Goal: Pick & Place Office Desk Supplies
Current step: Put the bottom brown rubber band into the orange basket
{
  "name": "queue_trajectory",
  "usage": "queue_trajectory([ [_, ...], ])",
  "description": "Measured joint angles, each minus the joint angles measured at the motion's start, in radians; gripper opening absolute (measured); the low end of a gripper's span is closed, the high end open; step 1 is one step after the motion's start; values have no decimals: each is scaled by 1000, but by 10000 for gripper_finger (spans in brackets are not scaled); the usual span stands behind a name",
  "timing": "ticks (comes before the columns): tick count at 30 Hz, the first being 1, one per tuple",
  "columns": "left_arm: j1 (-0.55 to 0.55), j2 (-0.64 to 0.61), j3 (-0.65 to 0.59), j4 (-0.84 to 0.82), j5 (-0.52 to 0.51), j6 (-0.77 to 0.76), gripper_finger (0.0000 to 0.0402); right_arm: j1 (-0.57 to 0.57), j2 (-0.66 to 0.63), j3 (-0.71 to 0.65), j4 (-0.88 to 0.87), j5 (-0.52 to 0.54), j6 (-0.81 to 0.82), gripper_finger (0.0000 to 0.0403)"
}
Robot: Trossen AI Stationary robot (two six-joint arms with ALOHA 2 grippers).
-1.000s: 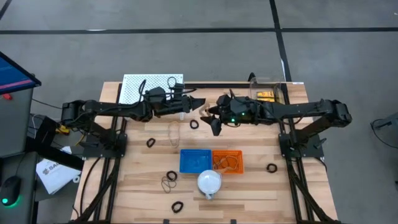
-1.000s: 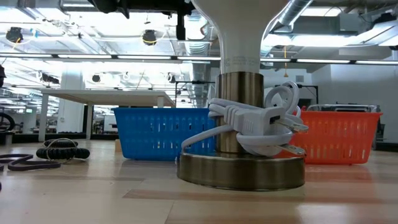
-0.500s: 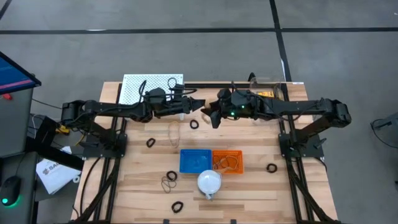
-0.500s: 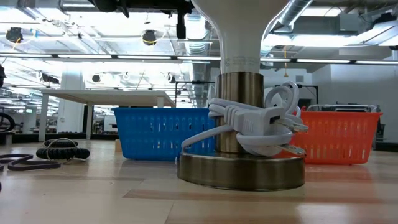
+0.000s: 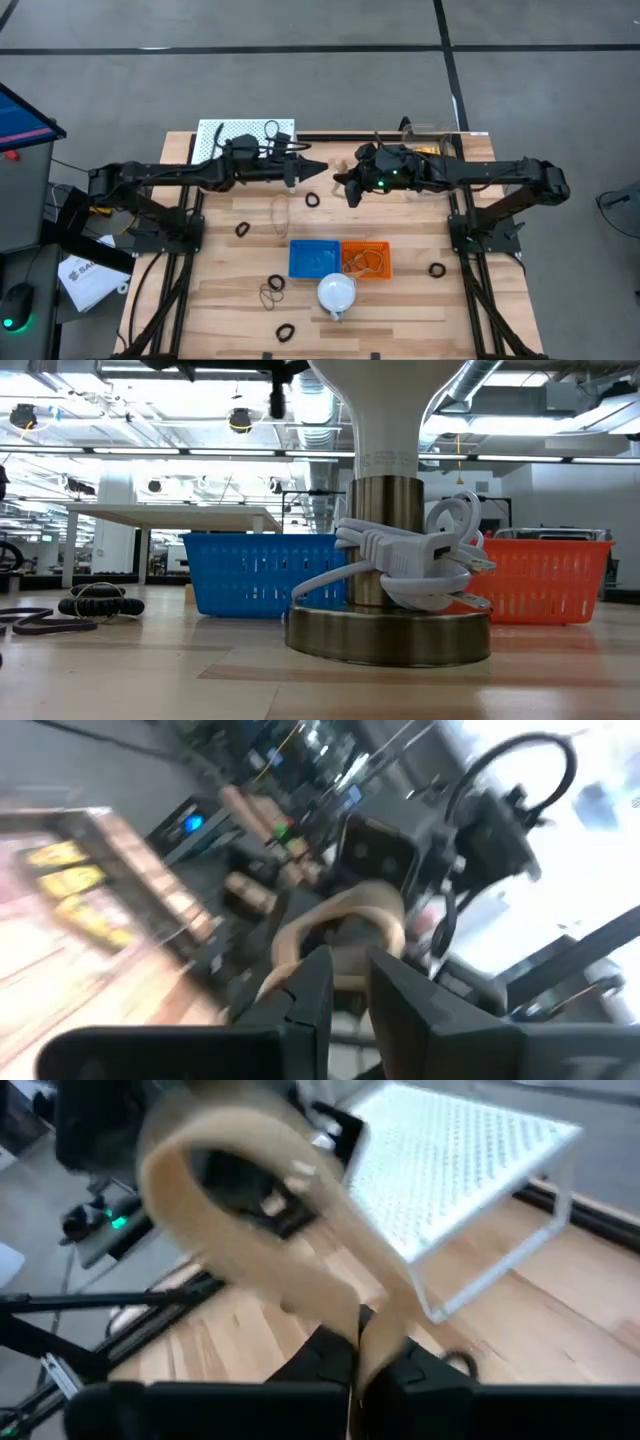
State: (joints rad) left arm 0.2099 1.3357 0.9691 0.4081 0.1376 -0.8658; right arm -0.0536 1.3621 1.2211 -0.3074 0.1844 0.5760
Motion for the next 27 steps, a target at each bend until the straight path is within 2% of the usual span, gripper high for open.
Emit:
queue_trajectory([
  [2, 6, -48, 0, -126, 3, 52, 65, 1, -11, 1, -23, 0, 8, 2],
  [6, 14, -159, 0, -366, -17, 149, 70, 1, -33, 1, -175, 0, 27, 2],
  [10, 14, -261, -1, -497, -84, 204, 66, 12, -37, 1, -318, 0, 44, 1],
  [17, 12, -357, 0, -542, -158, 215, 60, 58, -18, -50, -445, -121, 92, 1],
  [21, 3, -369, 0, -547, -159, 215, 58, 102, -30, -139, -376, -241, 155, 0],
  [27, -27, -357, 0, -553, -159, 215, 57, 180, -45, -261, -267, -219, 236, 0],
])
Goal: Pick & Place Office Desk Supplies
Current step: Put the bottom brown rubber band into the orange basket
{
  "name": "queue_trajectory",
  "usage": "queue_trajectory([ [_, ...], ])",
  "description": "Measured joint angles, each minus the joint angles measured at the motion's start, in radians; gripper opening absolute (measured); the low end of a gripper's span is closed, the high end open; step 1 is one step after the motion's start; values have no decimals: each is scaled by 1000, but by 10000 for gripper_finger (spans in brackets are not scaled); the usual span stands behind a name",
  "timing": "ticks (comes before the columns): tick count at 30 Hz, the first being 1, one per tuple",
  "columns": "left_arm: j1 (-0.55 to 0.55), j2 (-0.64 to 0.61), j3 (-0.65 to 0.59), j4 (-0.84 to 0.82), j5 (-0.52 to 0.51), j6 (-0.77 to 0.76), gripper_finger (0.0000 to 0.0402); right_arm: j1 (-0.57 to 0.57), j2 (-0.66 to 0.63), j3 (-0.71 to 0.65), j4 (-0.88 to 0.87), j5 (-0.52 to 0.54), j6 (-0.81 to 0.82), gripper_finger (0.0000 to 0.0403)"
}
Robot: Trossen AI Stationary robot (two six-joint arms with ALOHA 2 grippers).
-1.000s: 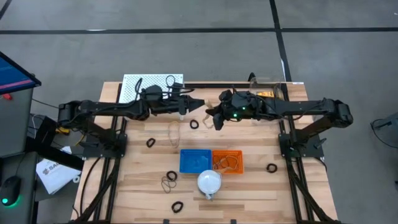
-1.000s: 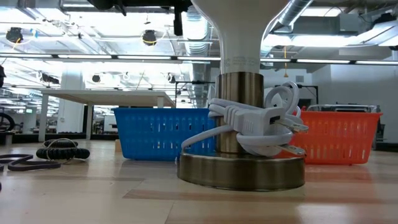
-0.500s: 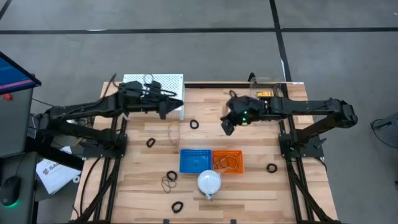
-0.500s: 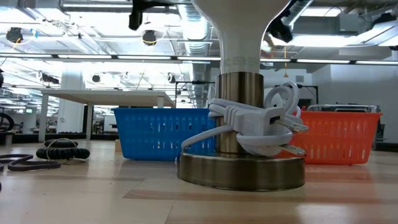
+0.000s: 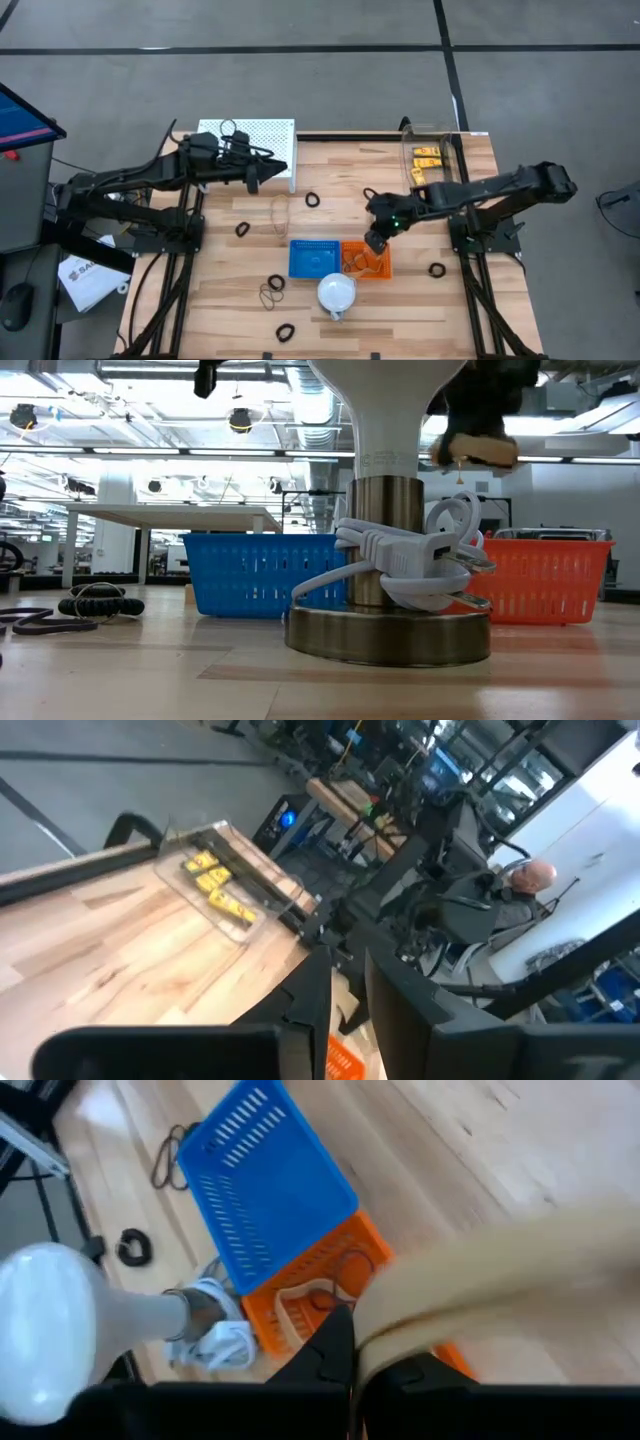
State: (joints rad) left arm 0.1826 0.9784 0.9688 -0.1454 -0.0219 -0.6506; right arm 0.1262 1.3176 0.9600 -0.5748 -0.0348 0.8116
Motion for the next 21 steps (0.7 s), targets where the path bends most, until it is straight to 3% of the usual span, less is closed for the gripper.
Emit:
queue_trajectory([
  [3, -9, 12, 0, 6, 0, 0, 57, 44, -1, -53, 119, 24, 22, 0],
  [11, -26, 23, -1, 0, 0, 0, 57, 161, -1, -204, 242, 183, 101, 0],
  [21, -53, 22, 0, 3, 0, 0, 57, 249, 1, -273, 376, 309, 74, 0],
])
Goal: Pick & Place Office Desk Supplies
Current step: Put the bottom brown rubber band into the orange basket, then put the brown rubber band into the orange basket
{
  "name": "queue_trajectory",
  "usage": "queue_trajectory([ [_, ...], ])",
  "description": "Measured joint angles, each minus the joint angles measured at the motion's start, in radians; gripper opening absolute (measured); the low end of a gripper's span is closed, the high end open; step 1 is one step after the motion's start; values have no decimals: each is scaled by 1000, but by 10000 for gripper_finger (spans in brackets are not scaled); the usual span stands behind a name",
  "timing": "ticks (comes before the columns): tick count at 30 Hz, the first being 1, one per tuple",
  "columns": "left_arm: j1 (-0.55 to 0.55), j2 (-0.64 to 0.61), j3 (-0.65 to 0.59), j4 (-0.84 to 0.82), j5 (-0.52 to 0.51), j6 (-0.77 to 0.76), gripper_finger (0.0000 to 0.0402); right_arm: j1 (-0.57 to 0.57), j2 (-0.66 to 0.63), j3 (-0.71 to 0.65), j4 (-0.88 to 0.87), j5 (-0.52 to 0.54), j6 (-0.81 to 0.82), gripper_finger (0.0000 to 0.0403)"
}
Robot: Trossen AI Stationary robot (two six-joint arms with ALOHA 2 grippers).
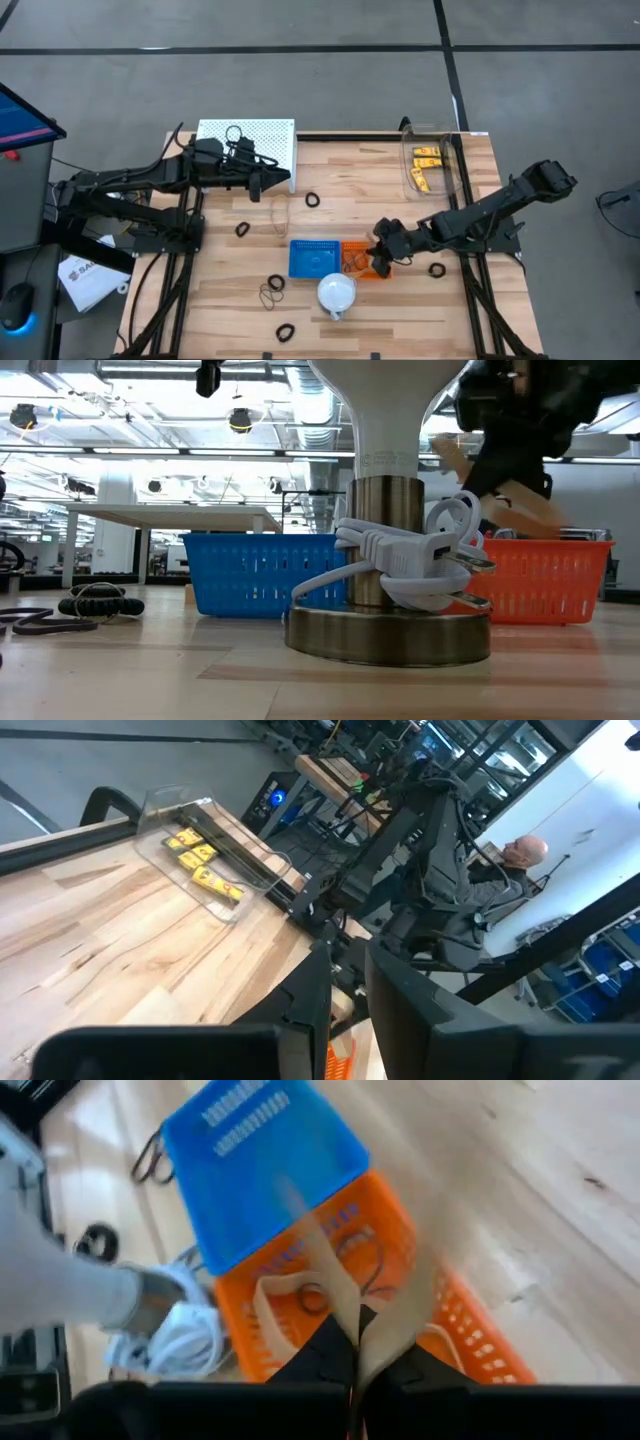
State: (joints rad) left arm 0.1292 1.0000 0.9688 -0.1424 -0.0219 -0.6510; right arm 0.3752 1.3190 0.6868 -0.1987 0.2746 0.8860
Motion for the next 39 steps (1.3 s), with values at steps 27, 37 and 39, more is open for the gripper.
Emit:
queue_trajectory([
  [27, -72, -1, 0, 1, 10, -37, 57, 64, 184, -2, 175, -30, -36, 73],
  [37, -86, -1, 0, 0, 11, -35, 57, 69, 184, -2, 177, -63, 22, 100],
  [39, -86, -1, 0, 0, 11, -35, 57, 72, 184, -2, 177, -64, 32, 105],
])
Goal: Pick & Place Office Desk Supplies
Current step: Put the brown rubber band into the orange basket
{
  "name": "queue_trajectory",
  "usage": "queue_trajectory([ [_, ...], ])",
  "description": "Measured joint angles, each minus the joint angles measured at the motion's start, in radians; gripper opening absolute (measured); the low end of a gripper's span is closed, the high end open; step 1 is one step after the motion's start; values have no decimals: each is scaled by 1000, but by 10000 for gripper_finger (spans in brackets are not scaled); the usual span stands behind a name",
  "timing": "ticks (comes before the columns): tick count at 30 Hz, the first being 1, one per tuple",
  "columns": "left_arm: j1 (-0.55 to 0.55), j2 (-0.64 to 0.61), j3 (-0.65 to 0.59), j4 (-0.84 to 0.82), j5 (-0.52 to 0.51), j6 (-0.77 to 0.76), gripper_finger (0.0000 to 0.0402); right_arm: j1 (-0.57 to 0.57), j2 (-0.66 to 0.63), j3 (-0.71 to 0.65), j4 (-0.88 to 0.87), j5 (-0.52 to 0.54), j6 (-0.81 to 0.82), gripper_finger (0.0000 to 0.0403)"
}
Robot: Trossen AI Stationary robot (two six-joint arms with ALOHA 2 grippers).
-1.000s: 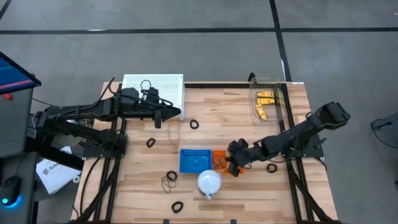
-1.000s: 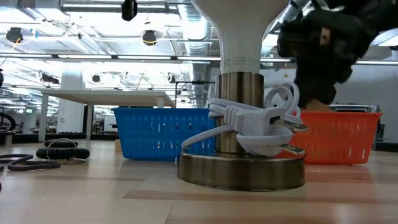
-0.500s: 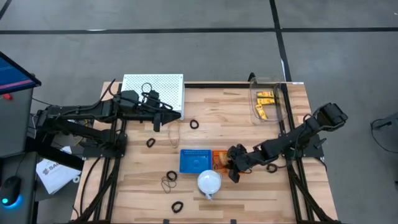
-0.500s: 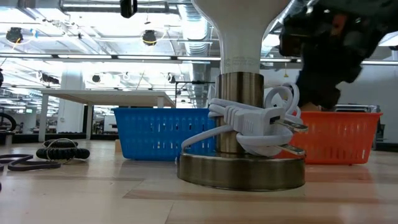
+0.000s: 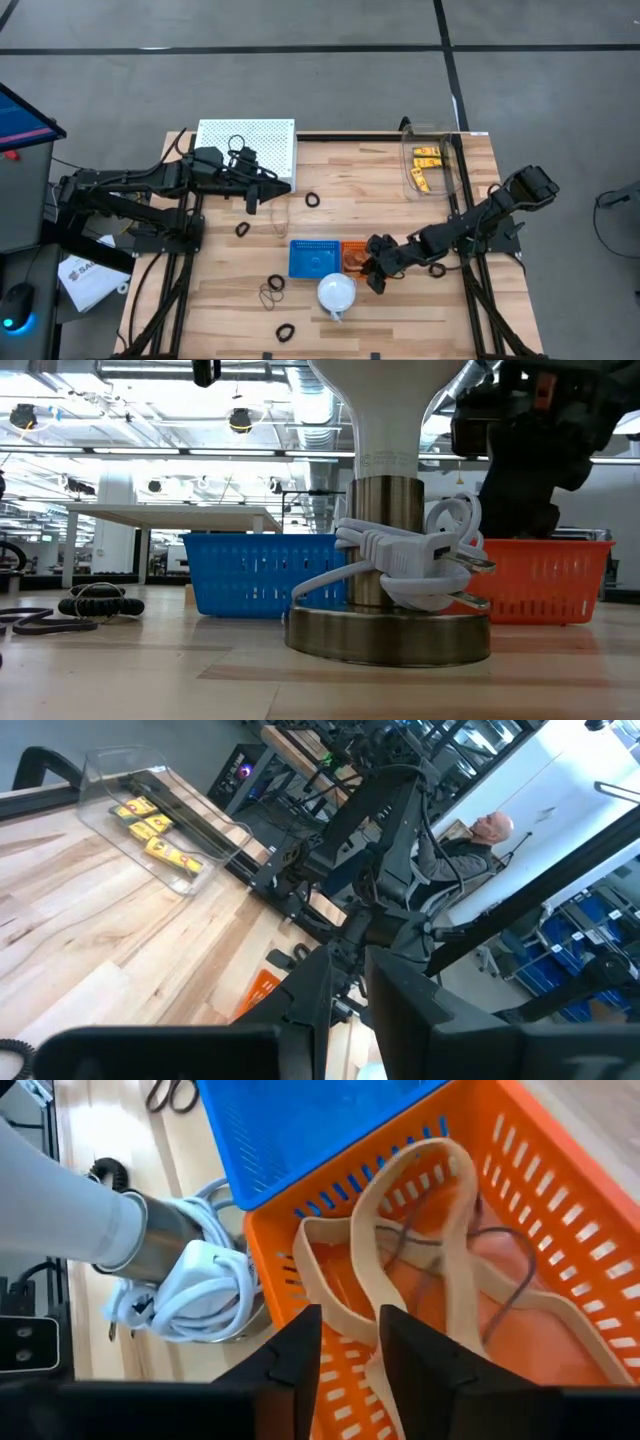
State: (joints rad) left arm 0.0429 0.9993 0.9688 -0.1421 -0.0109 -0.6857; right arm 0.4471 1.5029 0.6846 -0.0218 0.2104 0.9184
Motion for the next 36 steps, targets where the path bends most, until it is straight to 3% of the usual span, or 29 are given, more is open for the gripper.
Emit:
queue_trajectory([
  [7, 0, 0, 0, 0, 0, 0, 57, -23, -38, 1, 7, 95, 58, 118],
  [14, 0, 0, 0, -11, -1, 38, 57, -155, -179, 0, 0, 134, -15, 124],
  [17, 0, 0, 0, -121, -18, 58, 57, -224, -247, 1, 1, 135, -81, 123],
  [23, -67, 6, -2, -510, -40, 59, 62, -320, -377, 0, -1, 134, -157, 123],
  [27, -163, 21, -78, -540, -76, 77, 75, -362, -442, 1, 1, 133, -184, 123],
  [36, -118, 280, -109, -499, -128, 351, 104, -423, -532, 1, -3, 127, -196, 123],
])
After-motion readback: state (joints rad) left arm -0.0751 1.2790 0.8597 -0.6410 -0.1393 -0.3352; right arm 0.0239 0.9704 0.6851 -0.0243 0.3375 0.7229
